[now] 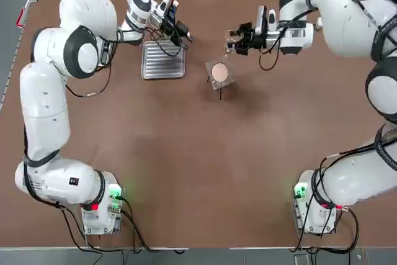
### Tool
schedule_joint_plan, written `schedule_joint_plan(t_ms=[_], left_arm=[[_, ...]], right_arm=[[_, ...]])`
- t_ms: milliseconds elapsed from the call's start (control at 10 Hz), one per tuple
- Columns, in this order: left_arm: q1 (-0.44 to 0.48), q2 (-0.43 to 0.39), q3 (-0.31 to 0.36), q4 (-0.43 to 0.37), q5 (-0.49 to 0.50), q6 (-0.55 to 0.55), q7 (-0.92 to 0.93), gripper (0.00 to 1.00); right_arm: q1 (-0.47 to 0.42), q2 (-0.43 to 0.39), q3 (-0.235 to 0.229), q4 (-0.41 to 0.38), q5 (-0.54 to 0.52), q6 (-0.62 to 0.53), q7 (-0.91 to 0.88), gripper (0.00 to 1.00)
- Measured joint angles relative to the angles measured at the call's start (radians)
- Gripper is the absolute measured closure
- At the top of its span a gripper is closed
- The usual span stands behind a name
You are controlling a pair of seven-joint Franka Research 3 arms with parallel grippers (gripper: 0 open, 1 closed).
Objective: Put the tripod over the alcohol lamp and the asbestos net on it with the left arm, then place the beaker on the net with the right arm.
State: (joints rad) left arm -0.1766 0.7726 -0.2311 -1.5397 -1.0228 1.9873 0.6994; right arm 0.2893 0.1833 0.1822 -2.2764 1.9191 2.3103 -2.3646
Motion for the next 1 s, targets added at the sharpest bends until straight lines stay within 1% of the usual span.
schedule_joint_plan(t_ms=[100, 200, 400, 500, 700, 900, 1000], left_arm=[[-0.006, -0.061, 0.029, -0.039, 0.001, 0.026, -0.001, 0.0], [-0.007, -0.124, 0.055, -0.08, 0.032, 0.043, -0.001, 0.0], [-0.003, -0.235, 0.102, -0.141, 0.139, 0.062, -0.004, 0.0], [-0.002, -0.285, 0.138, -0.17, 0.192, 0.063, -0.005, 0.0], [0.003, -0.367, 0.188, -0.215, 0.363, 0.082, -0.005, 0.0], [0.004, -0.441, 0.203, -0.235, 0.572, 0.095, -0.009, 0.0], [0.004, -0.474, 0.204, -0.239, 0.661, 0.096, -0.021, 0.0]], right_arm=[[0.03, -0.007, 0.0, -0.007, 0.027, 0.023, 0.0, 0.42], [0.057, -0.01, 0.0, -0.014, 0.048, 0.043, 0.0, 0.42], [0.096, -0.012, 0.001, -0.022, 0.079, 0.073, -0.001, 0.42], [0.11, -0.012, 0.001, -0.027, 0.086, 0.08, -0.001, 0.42], [0.121, -0.012, 0.0, -0.04, 0.101, 0.087, -0.012, 0.42], [0.125, -0.012, 0.0, -0.053, 0.115, 0.087, -0.032, 0.42], [0.13, -0.012, 0.0, -0.054, 0.129, 0.087, -0.04, 0.42]])
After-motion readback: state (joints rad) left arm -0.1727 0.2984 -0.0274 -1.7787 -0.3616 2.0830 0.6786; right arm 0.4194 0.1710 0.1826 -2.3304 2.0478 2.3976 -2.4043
